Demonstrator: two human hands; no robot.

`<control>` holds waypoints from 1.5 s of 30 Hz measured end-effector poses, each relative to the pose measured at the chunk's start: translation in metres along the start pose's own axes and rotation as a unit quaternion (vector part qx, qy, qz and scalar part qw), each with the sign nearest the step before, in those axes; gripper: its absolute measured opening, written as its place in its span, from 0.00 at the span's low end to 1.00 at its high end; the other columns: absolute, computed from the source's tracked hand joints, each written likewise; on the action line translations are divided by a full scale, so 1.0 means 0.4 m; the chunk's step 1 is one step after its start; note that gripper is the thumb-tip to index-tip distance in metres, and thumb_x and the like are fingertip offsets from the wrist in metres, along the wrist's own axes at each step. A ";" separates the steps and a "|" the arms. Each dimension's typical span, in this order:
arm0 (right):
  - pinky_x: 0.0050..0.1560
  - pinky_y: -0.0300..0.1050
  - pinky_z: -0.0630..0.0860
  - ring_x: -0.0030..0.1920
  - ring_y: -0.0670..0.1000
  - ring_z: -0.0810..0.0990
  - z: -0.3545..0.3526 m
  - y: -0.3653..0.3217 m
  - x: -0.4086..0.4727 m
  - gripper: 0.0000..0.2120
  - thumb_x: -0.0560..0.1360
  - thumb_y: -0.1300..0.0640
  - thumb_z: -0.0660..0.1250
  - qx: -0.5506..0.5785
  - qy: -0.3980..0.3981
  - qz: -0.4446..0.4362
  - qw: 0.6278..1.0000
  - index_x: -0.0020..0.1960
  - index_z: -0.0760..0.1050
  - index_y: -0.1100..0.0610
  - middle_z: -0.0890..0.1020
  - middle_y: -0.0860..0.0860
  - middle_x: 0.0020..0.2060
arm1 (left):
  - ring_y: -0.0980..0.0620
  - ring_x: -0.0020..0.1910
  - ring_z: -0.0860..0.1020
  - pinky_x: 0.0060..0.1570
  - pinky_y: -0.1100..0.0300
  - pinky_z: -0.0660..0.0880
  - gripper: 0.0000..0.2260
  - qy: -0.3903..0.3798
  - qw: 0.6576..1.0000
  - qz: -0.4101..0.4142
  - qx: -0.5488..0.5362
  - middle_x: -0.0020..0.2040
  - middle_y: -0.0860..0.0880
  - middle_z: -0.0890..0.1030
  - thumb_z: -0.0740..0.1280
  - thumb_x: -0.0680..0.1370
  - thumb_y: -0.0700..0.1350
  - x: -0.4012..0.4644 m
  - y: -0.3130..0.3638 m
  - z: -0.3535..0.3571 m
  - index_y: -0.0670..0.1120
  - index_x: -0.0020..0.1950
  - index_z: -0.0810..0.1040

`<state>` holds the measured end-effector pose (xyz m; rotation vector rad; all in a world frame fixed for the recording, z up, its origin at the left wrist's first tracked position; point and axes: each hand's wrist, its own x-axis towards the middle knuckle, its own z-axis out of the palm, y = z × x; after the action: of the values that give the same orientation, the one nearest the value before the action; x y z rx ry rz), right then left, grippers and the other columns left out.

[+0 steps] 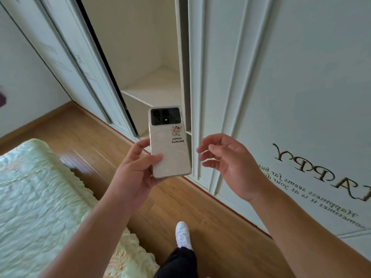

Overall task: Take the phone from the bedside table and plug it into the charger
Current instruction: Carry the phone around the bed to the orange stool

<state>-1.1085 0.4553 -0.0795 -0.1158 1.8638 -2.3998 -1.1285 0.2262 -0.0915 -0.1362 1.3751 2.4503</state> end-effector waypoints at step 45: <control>0.48 0.49 0.76 0.44 0.53 0.81 0.839 0.245 1.722 0.09 0.73 0.59 0.64 0.052 -0.363 0.112 0.924 0.50 0.80 0.56 0.83 0.53 0.43 | 0.35 0.49 0.83 0.28 0.56 0.80 0.22 0.302 0.929 0.192 -0.089 0.55 0.37 0.83 0.71 0.68 0.34 0.872 0.837 -0.892 0.47 0.60 0.73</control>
<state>-1.7476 0.0221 -0.0926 -0.6450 1.3160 -1.9108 -1.5937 -0.1543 -0.0920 -0.7948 1.5122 3.0195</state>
